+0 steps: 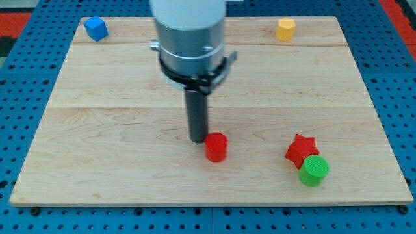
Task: Push the red circle into the red star
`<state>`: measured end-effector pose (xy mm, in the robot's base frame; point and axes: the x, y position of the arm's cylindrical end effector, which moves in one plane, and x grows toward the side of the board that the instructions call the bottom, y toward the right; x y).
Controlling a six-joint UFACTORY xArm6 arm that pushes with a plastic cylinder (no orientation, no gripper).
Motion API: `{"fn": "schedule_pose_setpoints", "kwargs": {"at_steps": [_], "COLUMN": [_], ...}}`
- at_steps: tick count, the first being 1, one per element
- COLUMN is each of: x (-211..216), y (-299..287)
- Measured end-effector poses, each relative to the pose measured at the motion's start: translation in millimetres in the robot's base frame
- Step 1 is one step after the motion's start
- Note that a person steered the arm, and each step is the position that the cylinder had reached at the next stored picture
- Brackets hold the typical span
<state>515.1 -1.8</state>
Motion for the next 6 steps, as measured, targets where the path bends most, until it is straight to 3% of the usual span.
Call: {"fn": "schedule_pose_setpoints", "kwargs": {"at_steps": [1,3,4,5,6], "x": [13,9,36,36,36], "y": [41,18,17,1,32]}}
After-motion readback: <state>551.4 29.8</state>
